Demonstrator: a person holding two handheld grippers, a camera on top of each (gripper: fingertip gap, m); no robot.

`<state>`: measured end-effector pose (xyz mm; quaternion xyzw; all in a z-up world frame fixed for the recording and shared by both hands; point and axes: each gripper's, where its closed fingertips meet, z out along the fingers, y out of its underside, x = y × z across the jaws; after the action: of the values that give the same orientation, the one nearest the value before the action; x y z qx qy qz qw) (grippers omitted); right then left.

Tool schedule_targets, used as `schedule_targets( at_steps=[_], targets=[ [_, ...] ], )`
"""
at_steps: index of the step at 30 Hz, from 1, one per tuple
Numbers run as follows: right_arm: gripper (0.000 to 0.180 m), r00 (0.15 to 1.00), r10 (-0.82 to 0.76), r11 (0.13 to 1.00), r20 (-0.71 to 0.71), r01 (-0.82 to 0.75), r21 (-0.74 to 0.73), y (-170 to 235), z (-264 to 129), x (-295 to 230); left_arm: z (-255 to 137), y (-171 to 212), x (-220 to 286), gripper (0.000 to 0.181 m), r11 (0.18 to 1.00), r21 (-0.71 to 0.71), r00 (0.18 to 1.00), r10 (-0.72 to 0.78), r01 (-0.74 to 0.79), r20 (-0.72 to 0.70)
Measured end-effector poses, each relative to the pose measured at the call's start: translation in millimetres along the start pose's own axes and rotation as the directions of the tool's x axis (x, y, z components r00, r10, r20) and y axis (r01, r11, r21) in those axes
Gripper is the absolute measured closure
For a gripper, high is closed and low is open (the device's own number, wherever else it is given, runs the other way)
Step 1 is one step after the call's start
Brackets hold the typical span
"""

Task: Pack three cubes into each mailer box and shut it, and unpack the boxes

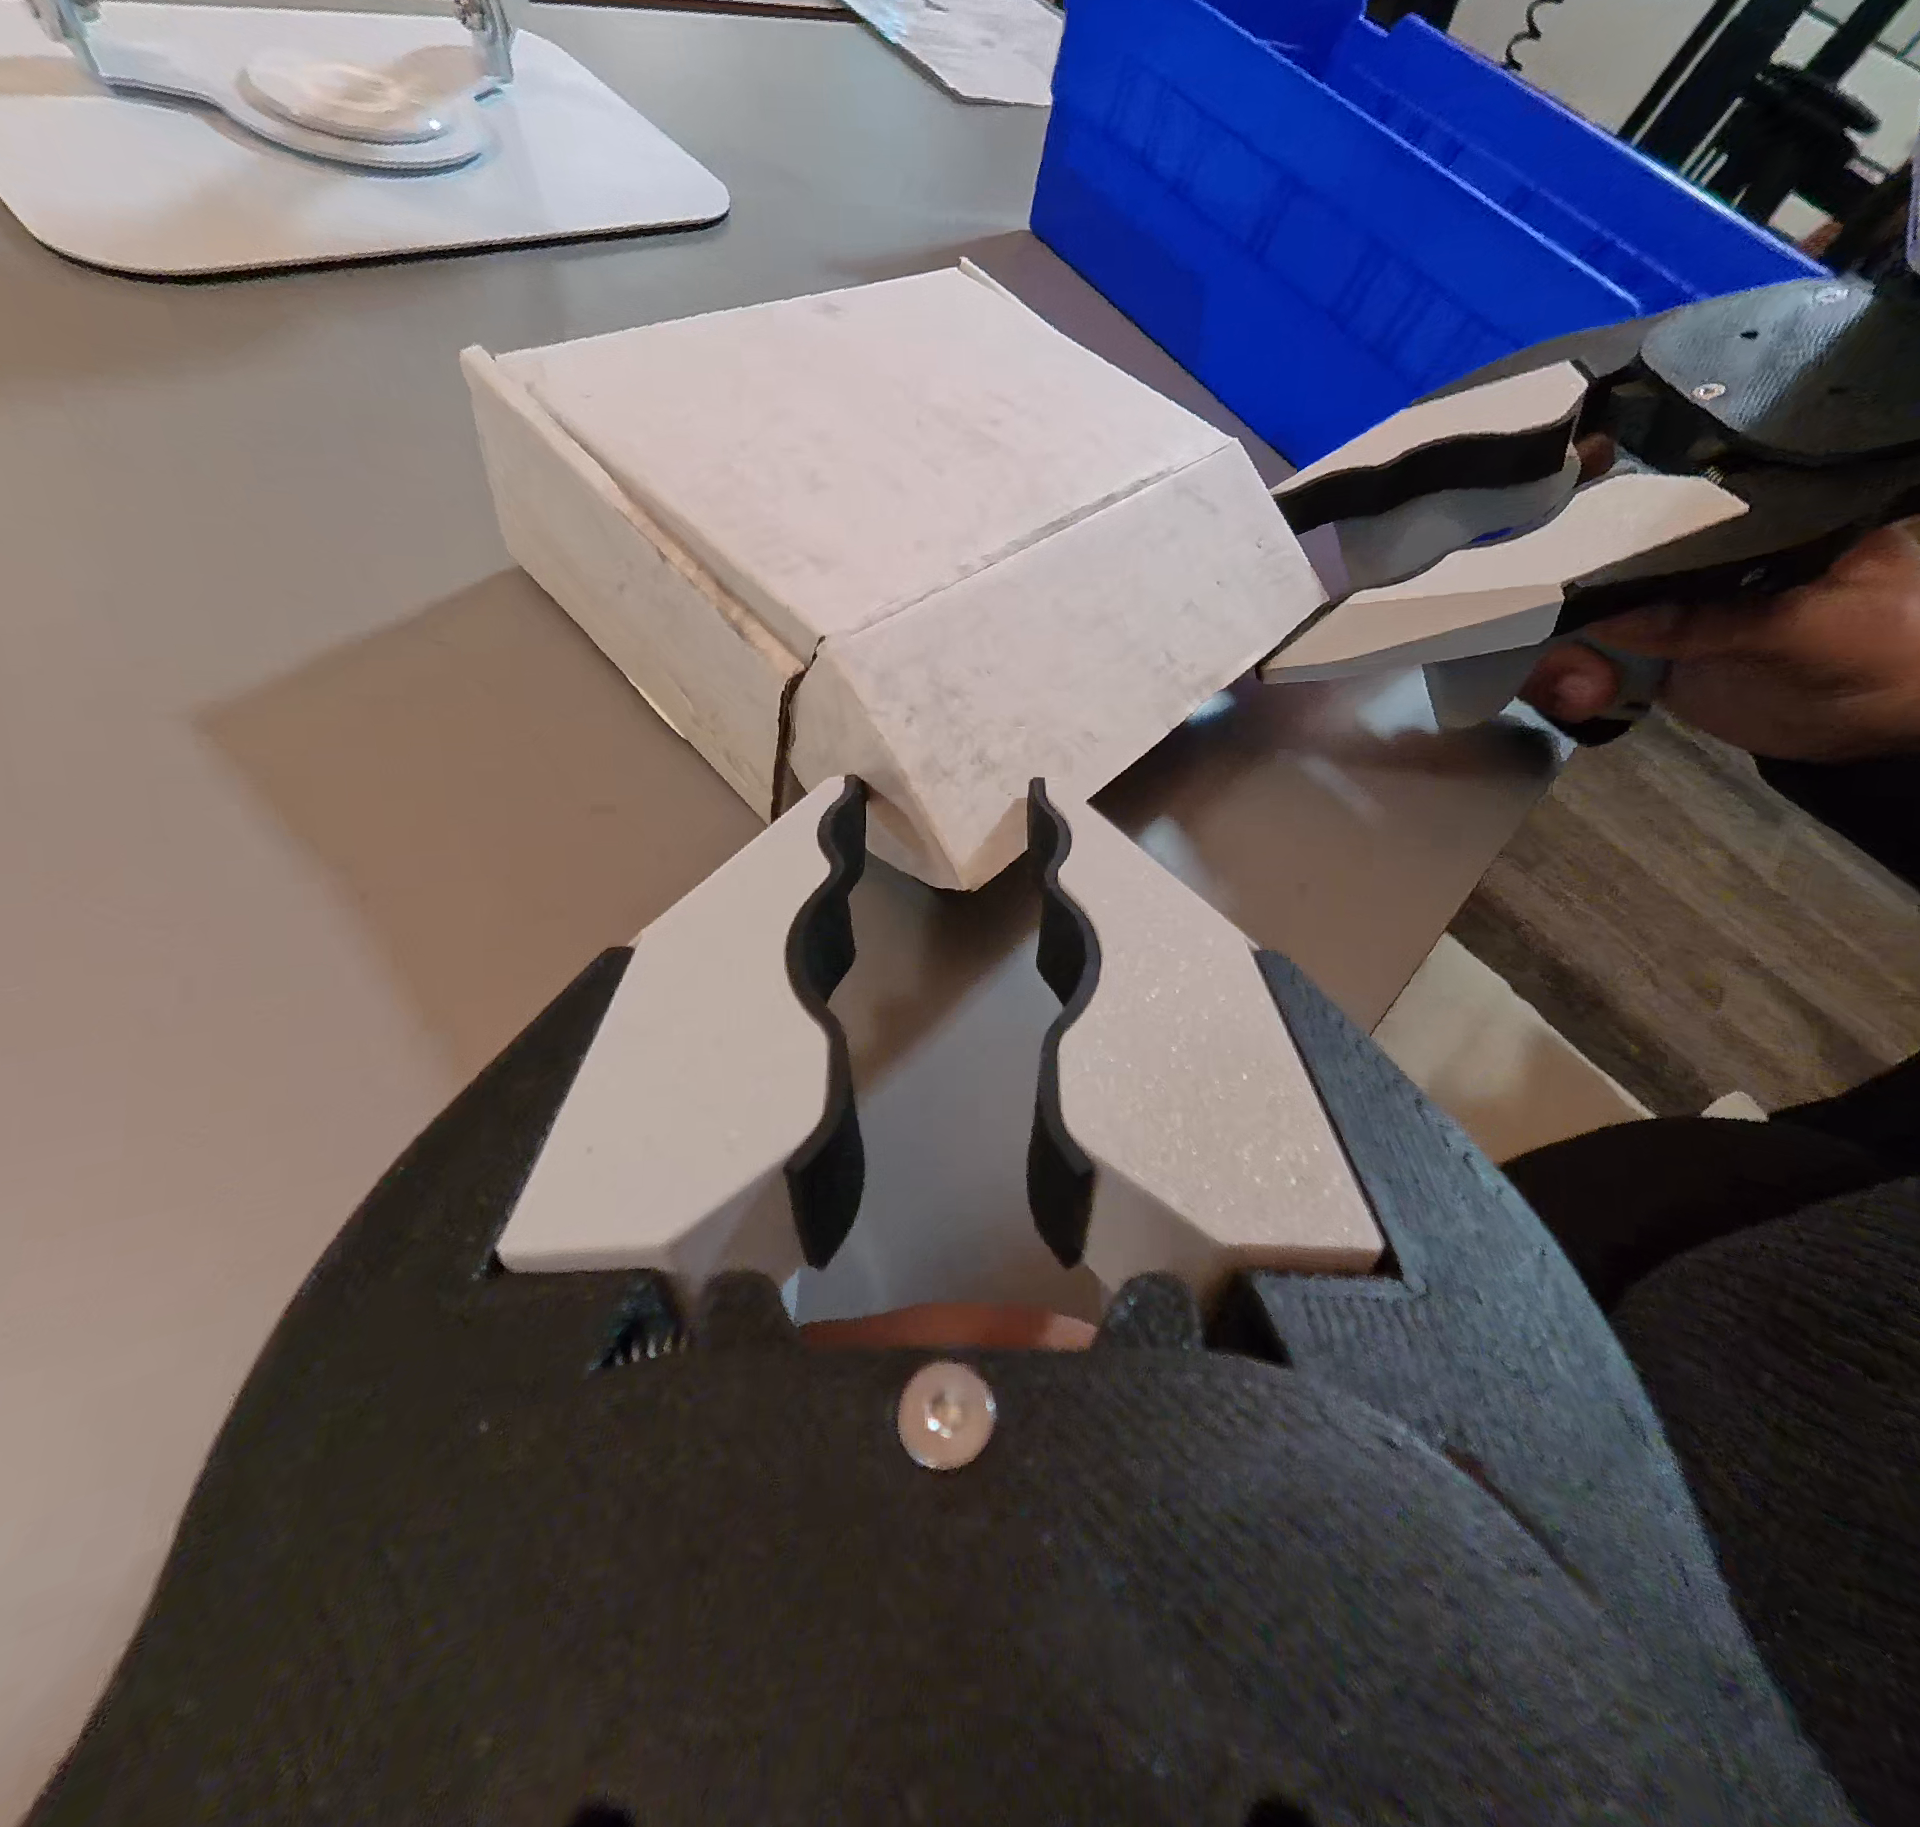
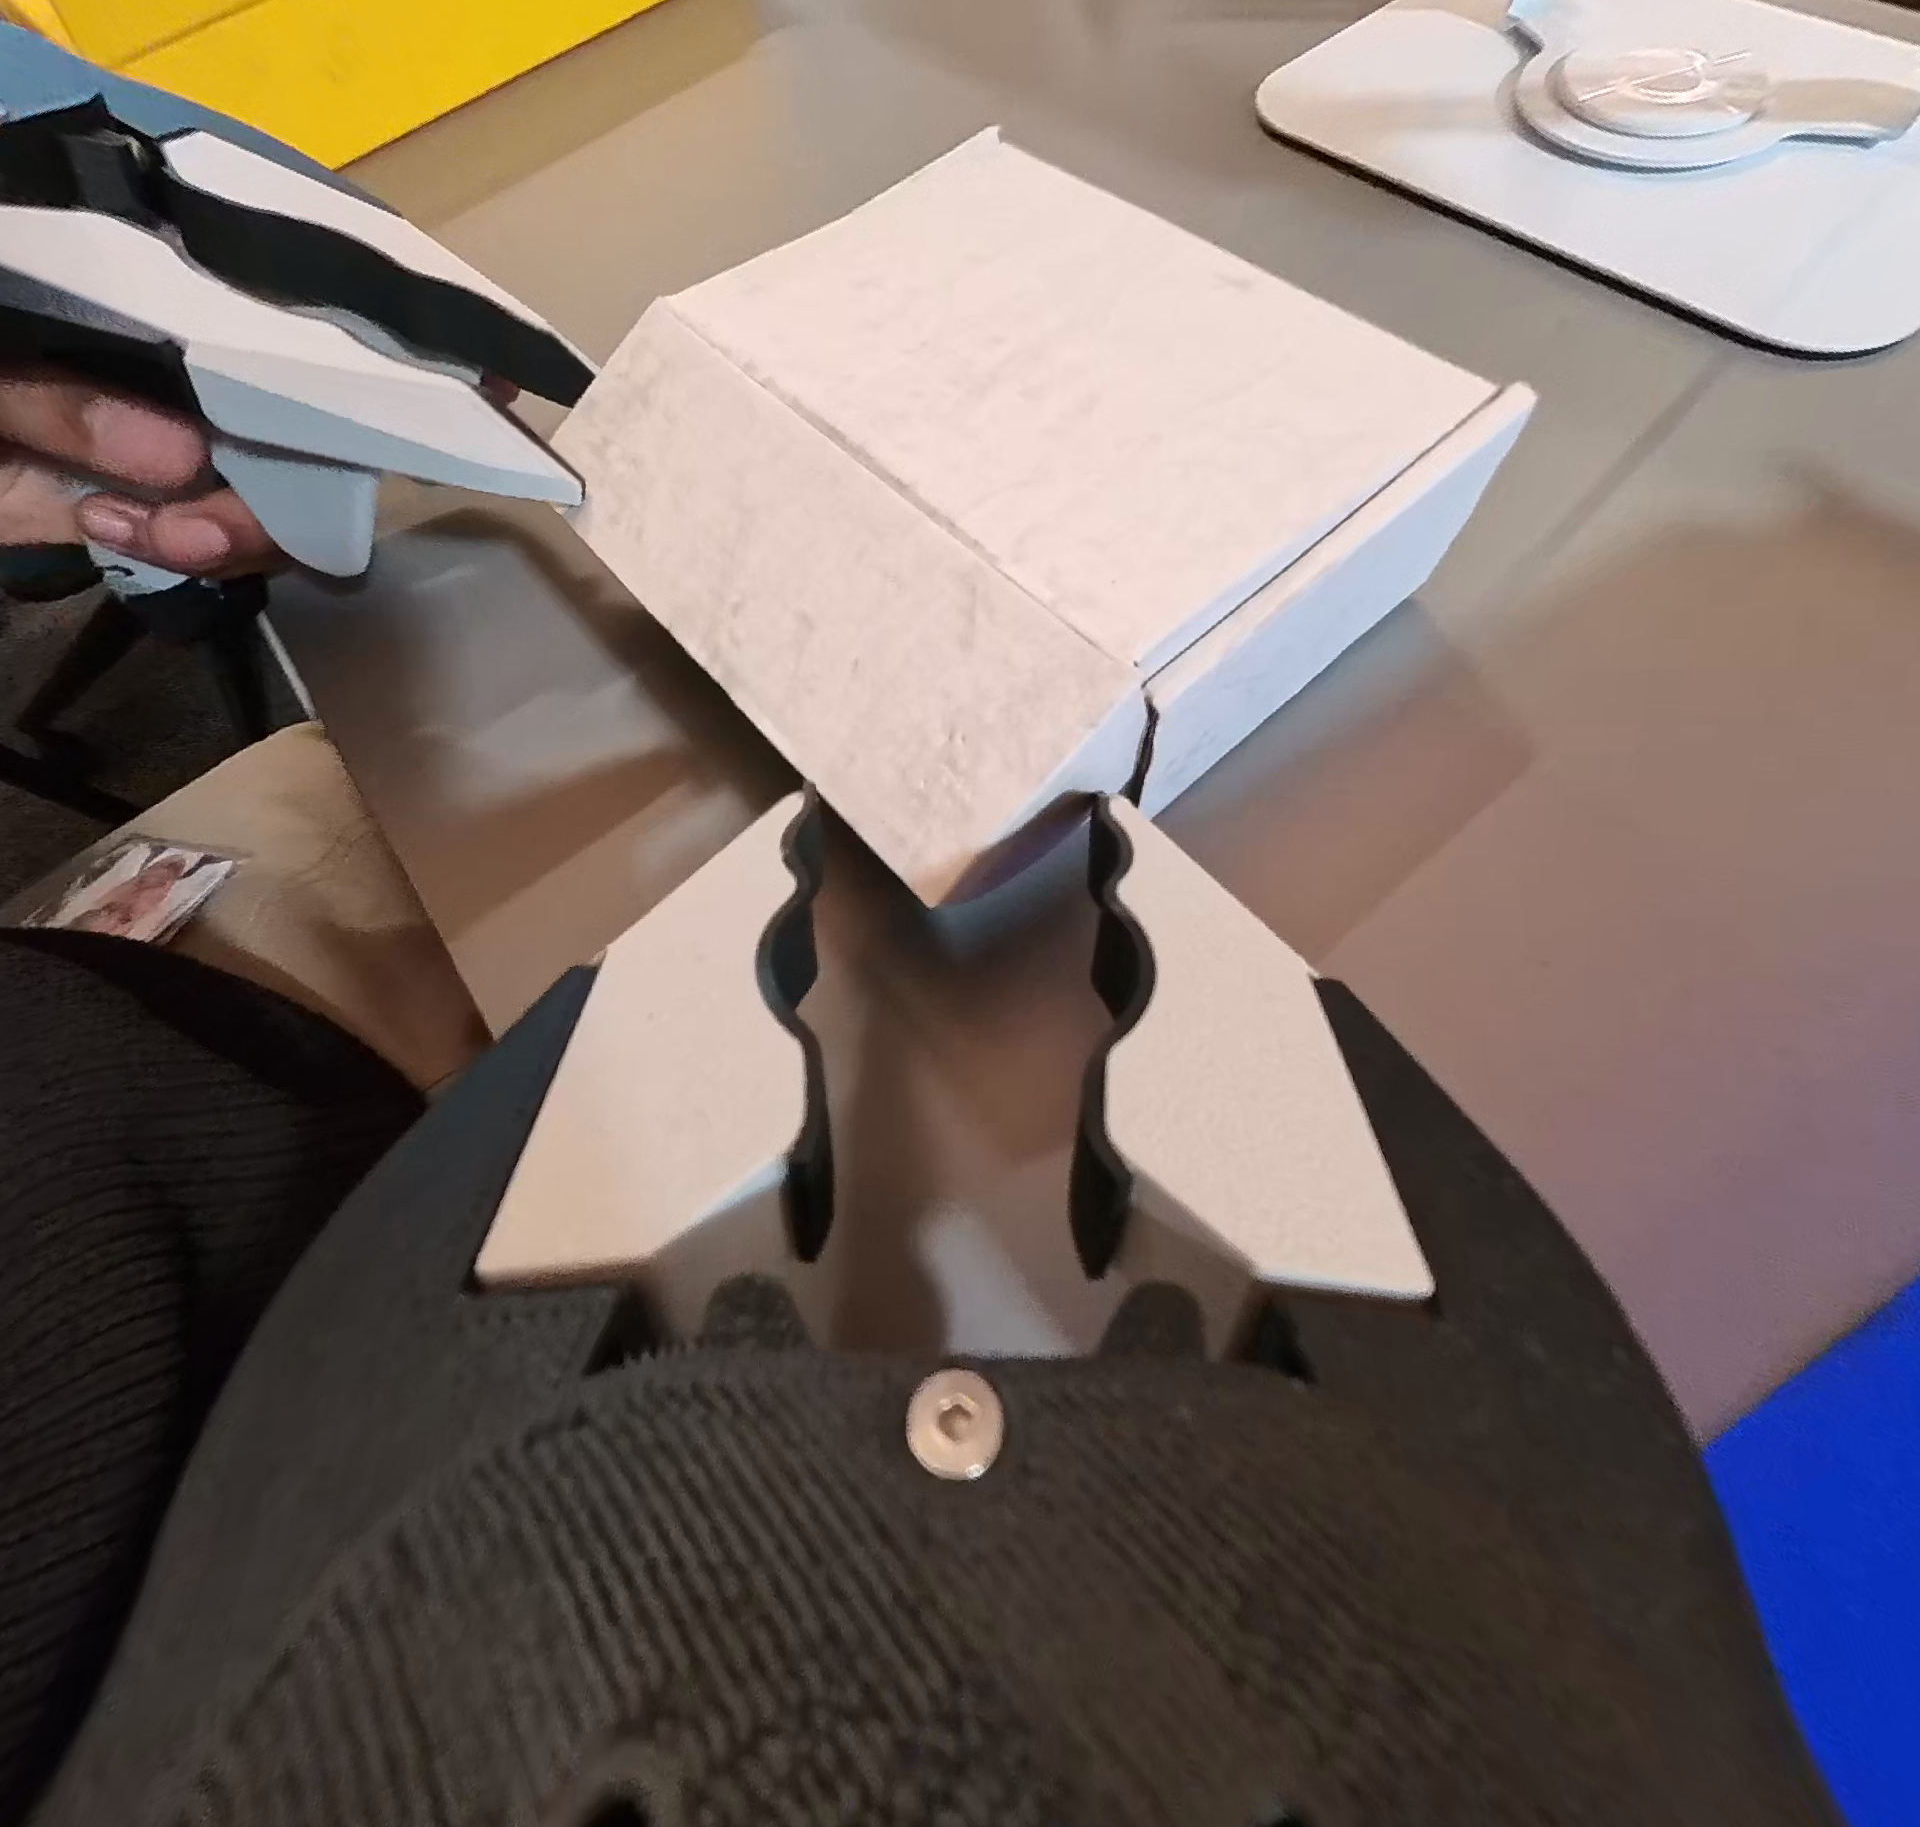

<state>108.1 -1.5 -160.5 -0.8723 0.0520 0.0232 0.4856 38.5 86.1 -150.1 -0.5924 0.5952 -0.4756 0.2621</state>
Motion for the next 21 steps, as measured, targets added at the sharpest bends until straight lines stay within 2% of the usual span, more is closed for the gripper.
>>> schedule_targets(
  at_steps=[1, 7, 21],
  targets=[
    [0.129, 1.000, -0.006, 1.000, 0.009, 0.006, -0.005, 1, -1, -2, -2, 2, 1, 0.151, 1.000, -0.003, 1.000, 0.021, -0.021, 0.000],
    [0.130, 0.998, -0.063, 0.997, 0.014, 0.063, -0.033, 4, -2, -8, -9, 10, 5, 0.151, 0.991, -0.017, 0.991, 0.130, -0.130, 0.011],
    [0.130, 0.996, -0.092, 0.992, -0.023, 0.089, -0.089, 14, 4, -5, -3, 17, 1, 0.152, 0.991, -0.060, 0.992, 0.122, -0.119, 0.041]
  ],
)
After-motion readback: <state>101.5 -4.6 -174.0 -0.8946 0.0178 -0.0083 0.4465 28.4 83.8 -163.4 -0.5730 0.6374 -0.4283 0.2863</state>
